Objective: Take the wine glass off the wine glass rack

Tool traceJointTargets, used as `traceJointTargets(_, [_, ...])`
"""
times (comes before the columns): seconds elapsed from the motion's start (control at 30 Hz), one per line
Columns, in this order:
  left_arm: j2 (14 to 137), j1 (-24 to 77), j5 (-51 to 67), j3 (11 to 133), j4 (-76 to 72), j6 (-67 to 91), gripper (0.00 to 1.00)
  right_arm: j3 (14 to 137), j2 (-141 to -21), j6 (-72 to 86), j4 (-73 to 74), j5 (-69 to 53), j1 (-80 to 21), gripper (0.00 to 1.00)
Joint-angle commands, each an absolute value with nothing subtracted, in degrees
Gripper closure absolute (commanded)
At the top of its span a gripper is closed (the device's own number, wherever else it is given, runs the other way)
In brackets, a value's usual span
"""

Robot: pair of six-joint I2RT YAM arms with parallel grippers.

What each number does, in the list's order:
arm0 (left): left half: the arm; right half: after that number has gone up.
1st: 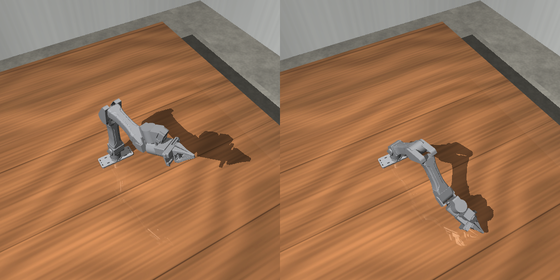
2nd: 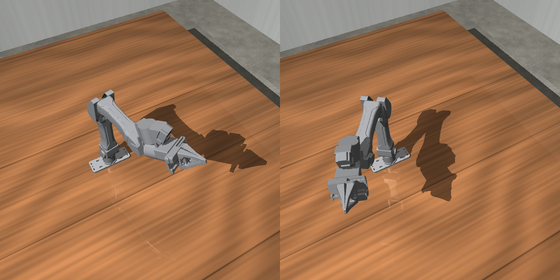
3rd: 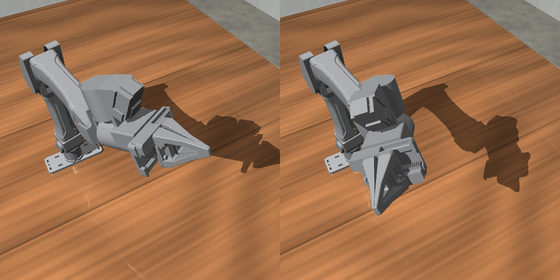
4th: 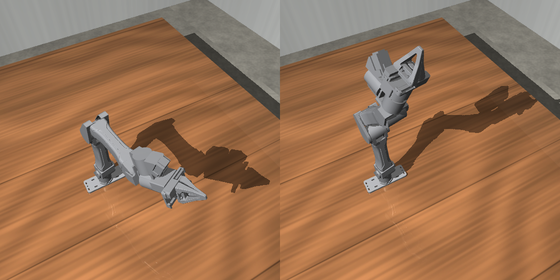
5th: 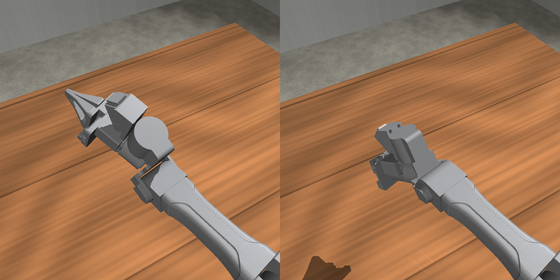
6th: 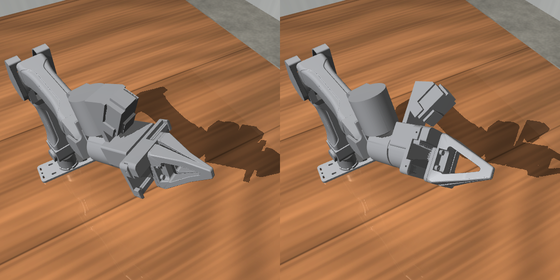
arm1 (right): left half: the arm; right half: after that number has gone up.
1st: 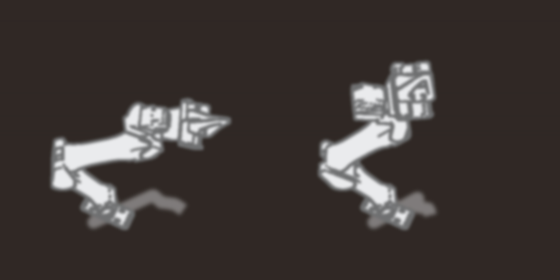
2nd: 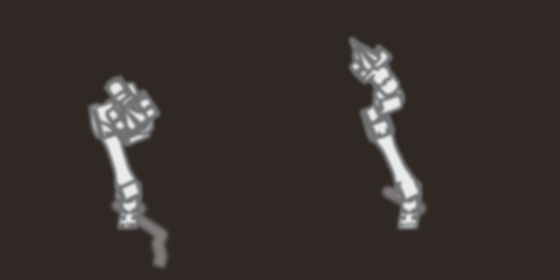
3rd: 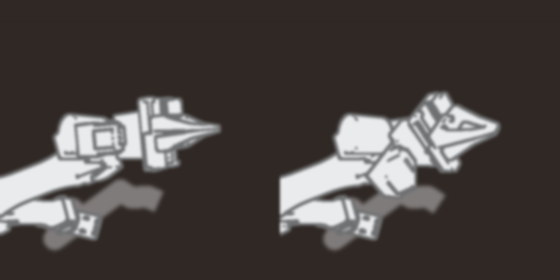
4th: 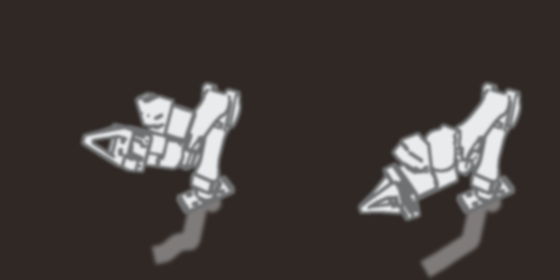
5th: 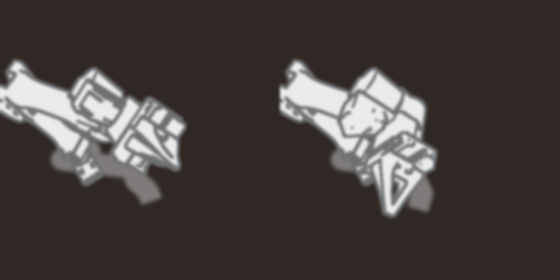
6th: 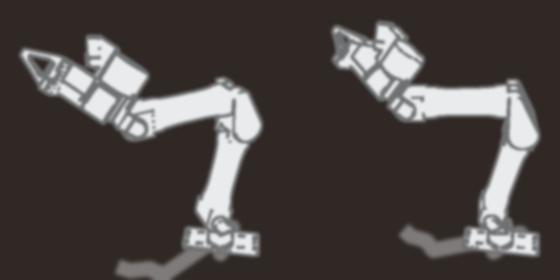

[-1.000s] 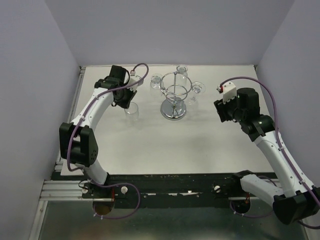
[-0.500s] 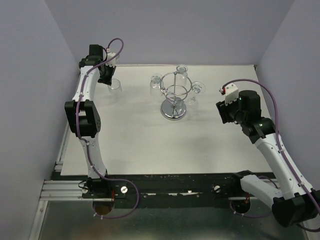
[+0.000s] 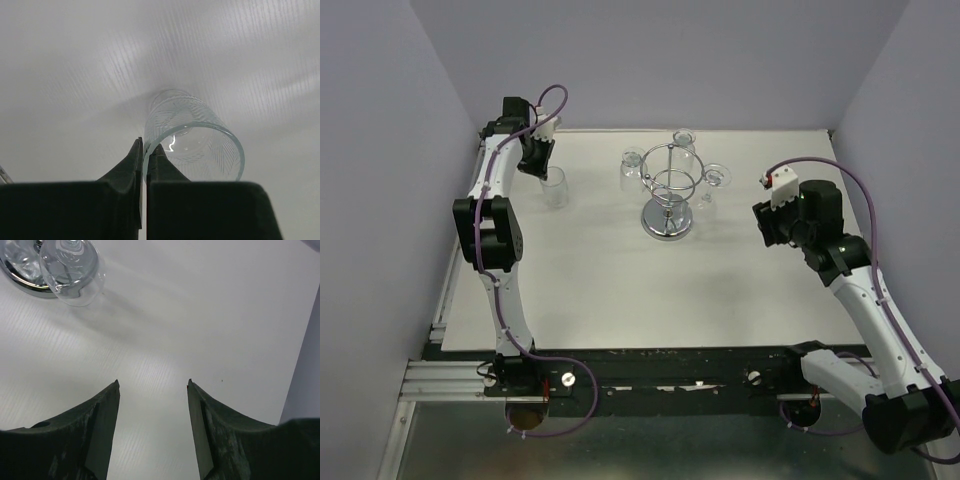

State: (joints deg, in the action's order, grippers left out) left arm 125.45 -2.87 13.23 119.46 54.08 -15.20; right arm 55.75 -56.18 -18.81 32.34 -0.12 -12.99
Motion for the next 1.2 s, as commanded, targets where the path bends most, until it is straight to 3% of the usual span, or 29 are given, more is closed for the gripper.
traceJointTargets(0.0, [126.2, -2.9, 16.5, 119.4, 53.3, -13.8, 0.98, 54.8, -56.8, -17.0, 30.6, -3.9, -12.7, 0.36])
traceJointTargets(0.17, [126.3, -2.9, 17.1, 118.2, 53.0, -13.8, 0.77, 54.4, -57.0, -16.5, 30.9, -5.6, -12.7, 0.33])
traceJointTargets(0.33, [125.6, -2.9, 16.4, 117.3, 52.5, -13.6, 0.66, 54.1, -56.6, -16.3, 31.0, -5.0, -12.6, 0.32])
traceJointTargets(0.43, [124.2, -3.1, 14.9, 116.8, 52.2, -13.2, 0.49, 54.0, -56.3, -16.4, 31.3, -4.9, -12.7, 0.32])
traceJointTargets(0.53, [120.1, -3.6, 15.9, 115.1, 51.2, -14.4, 0.34, 53.9, -55.9, -16.6, 31.3, -4.7, -12.6, 0.31])
traceJointTargets(0.77, [105.1, -3.7, 22.5, 106.0, 46.2, -19.6, 0.14, 53.4, -56.0, -15.3, 31.2, -5.7, -12.2, 0.22])
traceJointTargets(0.8, [102.8, -3.7, 24.7, 105.0, 45.3, -20.4, 0.04, 53.4, -56.2, -15.0, 31.0, -5.8, -12.2, 0.21])
traceJointTargets(0.83, [100.5, -3.7, 27.1, 102.4, 44.0, -21.0, 0.01, 53.6, -56.5, -14.8, 30.9, -6.1, -12.2, 0.20])
traceJointTargets(0.97, [91.5, -3.8, 43.8, 91.5, 36.7, -24.0, 0.01, 55.2, -58.0, -13.0, 30.6, -7.0, -12.2, 0.08])
traceJointTargets(1.03, [85.8, -3.1, 51.8, 80.5, 24.2, -21.6, 0.01, 55.9, -59.1, -12.1, 30.7, -8.1, -12.2, 0.03])
traceJointTargets(1.17, [81.6, -0.4, 57.1, 69.5, 7.3, -16.7, 0.01, 58.3, -61.0, -11.2, 32.9, -10.7, -12.1, 0.00])
